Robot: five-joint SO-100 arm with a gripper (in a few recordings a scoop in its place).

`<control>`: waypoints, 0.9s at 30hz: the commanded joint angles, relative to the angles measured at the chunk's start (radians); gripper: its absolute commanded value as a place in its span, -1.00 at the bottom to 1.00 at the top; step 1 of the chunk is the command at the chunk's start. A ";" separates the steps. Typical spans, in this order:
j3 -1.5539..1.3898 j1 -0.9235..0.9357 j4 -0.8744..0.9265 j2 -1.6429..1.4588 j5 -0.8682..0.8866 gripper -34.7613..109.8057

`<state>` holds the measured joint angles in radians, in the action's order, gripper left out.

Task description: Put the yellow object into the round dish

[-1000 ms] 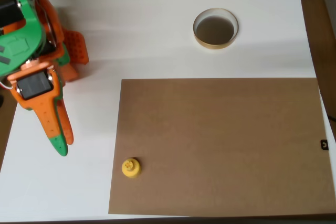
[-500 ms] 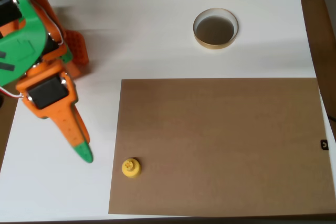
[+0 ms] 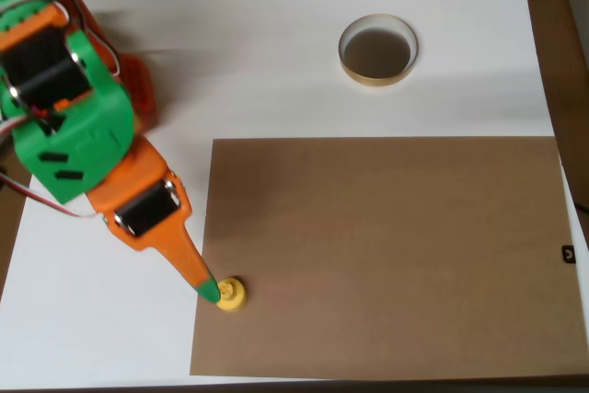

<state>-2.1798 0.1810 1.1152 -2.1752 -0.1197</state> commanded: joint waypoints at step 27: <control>0.304 -0.054 0.031 0.534 -0.038 -0.15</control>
<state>-1.9405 0.1212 1.1397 -1.6398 -0.1457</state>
